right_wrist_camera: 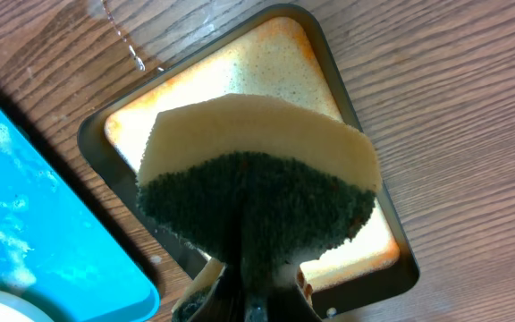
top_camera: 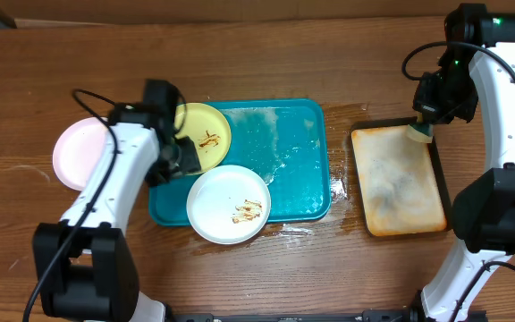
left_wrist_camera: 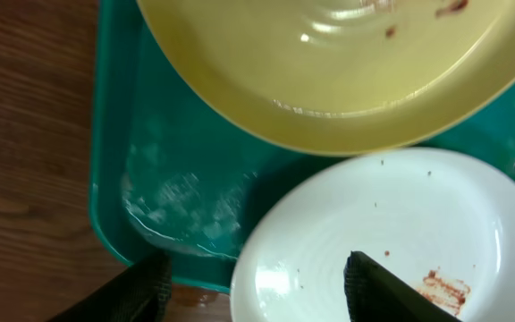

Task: Clean dirty plates on tray and stack at the side
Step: 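Reach the left gripper to the lower white plate and grip its rim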

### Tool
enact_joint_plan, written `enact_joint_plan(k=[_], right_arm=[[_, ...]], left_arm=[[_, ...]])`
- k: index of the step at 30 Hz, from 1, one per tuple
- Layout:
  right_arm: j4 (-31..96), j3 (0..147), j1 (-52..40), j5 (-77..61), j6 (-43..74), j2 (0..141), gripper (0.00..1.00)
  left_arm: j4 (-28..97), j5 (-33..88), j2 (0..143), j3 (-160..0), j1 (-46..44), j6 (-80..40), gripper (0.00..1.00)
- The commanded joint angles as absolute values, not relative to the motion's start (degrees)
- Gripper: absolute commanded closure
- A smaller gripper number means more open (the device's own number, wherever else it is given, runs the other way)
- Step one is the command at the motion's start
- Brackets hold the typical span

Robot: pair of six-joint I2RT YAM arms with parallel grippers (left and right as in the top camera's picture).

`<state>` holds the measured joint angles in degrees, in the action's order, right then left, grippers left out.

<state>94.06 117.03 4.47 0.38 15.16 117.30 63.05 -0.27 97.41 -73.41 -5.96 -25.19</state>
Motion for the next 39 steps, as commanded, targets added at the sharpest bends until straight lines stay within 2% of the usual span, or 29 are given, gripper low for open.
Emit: enact_joint_plan(k=[1,9,20,22,28,30,32,34,35,36,39], right_arm=[[94.00,117.27,4.62,0.25,14.90,116.25,0.96],[94.21,117.27,4.62,0.25,14.87,116.25,0.96],[94.21,117.27,4.62,-0.34,14.68,116.25,0.96],[94.21,117.27,4.62,-0.36,14.66,116.25,0.96],[94.17,117.27,4.62,-0.43,14.66,116.25,0.96],[94.17,117.27,4.62,-0.43,14.68,116.25,0.96],[94.19,117.27,4.62,-0.78,14.50,116.25,0.96],[94.21,117.27,4.62,-1.19,14.48,116.25,0.96],[94.21,117.27,4.62,-1.19,14.48,116.25,0.96],[94.24,117.27,4.62,-1.19,14.48,116.25,0.96],[94.24,117.27,4.62,-1.19,14.50,116.25,0.96]], left_arm=[[62.92,0.99,97.60,-69.97,-11.31,-27.55,0.42],[61.43,1.32,97.60,-65.47,-20.75,-32.64,0.37],[60.90,-3.64,95.98,-62.74,-18.68,-34.33,0.36],[60.36,-3.57,95.77,-61.43,-17.47,-34.33,0.33],[57.25,-2.52,95.77,-56.90,-14.92,-33.93,0.33],[56.38,-2.28,95.77,-56.38,-14.72,-33.65,0.40],[55.86,-1.85,95.77,-56.38,-14.63,-33.65,0.62],[55.37,-1.67,95.77,-56.38,-14.63,-33.65,0.75],[55.31,-1.67,95.77,-56.38,-14.63,-33.69,0.91],[55.31,-1.72,95.77,-56.38,-14.63,-33.89,0.95],[55.29,-1.80,95.77,-56.38,-14.63,-33.85,0.96]])
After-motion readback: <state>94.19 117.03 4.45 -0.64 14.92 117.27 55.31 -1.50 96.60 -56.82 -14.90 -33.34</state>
